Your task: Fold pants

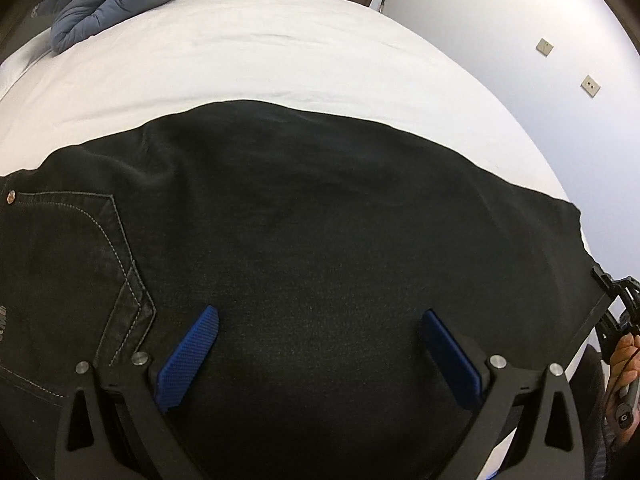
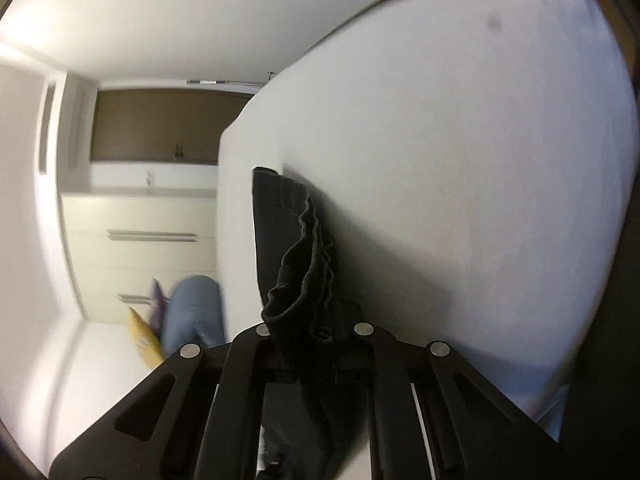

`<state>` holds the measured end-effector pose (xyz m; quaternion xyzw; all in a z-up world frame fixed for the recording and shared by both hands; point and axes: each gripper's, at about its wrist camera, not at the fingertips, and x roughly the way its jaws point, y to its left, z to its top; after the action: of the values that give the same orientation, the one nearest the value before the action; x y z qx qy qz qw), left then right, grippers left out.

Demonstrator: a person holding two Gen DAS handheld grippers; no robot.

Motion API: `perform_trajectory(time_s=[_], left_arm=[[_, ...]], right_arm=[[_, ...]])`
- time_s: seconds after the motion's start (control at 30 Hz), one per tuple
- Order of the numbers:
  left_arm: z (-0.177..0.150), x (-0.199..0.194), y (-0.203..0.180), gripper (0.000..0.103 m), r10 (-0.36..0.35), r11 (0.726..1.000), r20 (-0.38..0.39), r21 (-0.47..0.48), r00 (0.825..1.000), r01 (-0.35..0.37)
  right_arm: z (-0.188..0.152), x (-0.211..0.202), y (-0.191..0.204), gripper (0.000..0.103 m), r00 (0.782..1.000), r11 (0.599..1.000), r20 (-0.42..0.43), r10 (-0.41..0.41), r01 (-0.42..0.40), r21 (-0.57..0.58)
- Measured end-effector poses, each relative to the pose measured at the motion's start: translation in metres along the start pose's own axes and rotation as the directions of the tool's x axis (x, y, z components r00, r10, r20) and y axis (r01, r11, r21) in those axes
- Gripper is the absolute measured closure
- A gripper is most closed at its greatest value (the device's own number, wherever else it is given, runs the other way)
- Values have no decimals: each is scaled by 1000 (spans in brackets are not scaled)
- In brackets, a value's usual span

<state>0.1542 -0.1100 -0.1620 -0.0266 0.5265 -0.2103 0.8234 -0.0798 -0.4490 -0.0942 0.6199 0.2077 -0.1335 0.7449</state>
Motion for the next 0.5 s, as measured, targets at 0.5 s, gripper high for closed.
perform_trajectory(time_s=[0.5], left_arm=[[1, -36, 89, 0, -259, 925, 35, -279, 965, 259]], right_arm=[[-274, 55, 172, 96, 903, 272, -123, -412, -7, -962]])
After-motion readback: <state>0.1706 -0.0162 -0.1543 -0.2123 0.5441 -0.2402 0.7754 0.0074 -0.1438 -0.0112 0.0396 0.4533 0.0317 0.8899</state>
